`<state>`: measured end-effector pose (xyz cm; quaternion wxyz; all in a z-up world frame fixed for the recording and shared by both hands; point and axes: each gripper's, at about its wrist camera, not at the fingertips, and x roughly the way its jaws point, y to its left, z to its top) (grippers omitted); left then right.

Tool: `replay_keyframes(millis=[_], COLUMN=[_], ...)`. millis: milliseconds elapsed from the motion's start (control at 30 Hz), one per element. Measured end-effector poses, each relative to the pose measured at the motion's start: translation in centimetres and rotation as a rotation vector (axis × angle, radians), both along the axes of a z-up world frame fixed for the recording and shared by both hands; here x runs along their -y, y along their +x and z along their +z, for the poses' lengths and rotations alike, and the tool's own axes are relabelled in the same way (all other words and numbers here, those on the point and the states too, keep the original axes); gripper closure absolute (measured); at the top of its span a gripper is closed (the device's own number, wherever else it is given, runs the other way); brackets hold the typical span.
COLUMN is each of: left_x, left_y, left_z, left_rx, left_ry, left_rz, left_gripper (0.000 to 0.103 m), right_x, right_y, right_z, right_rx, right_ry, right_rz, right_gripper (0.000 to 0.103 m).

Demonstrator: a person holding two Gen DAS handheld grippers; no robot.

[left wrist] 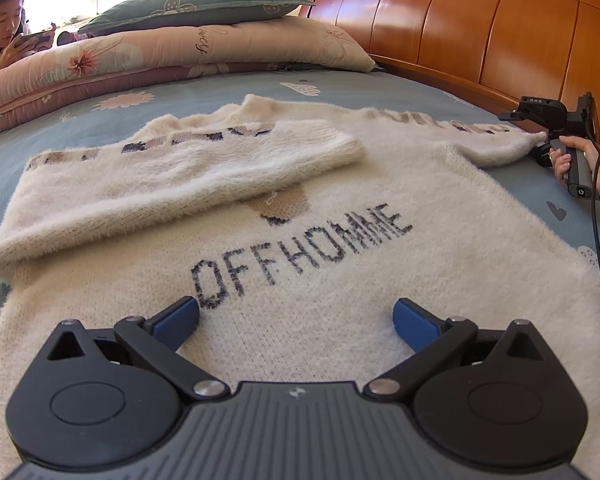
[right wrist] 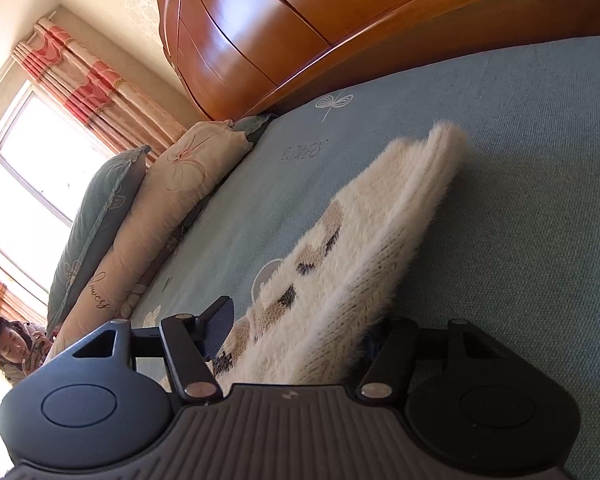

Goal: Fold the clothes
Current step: 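Close the right gripper on the sleeve cuff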

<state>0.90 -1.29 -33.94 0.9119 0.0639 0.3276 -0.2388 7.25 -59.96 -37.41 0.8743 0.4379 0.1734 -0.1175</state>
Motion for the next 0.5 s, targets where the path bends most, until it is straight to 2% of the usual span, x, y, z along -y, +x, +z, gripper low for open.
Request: replay_keyframes(millis=[33,100,200,233,333,500], left_x=[0.0,0.0,0.0,0.0,0.1,0.1], left_y=[0.0,0.0,0.0,0.0,0.0,0.0], left_z=[0.0,0.0,0.0,0.0,0.0,0.0], left_rx=[0.000,0.001,0.001,0.001,0.002,0.003], left_ry=[0.001,0.001,0.002,0.003,0.005,0.010], left_rz=[0.000,-0.001,-0.001,0.000,0.000,0.000], left_gripper=[0.001,0.001,0.001,0.001,0.001,0.001], right_x=[0.0,-0.2,0.0,0.4,0.6,-0.8], right_y=[0.2,0.4,0.1,-0.1,-0.3,1.1], right_z=[0.0,0.0,-0.4,-0.7,-0.8,1.2], right_rx=[-0.003,-0.025,-0.056,-0.065,-0.075,-0.146], right_ry=[-0.006,-0.022,-0.024,-0.004,0.021,-0.069], right_rz=[-0.003,-0.012,-0.039,-0.053,-0.052,-0.038], right_gripper=[0.036,0.043,0.071,0.087,0.088,0.089])
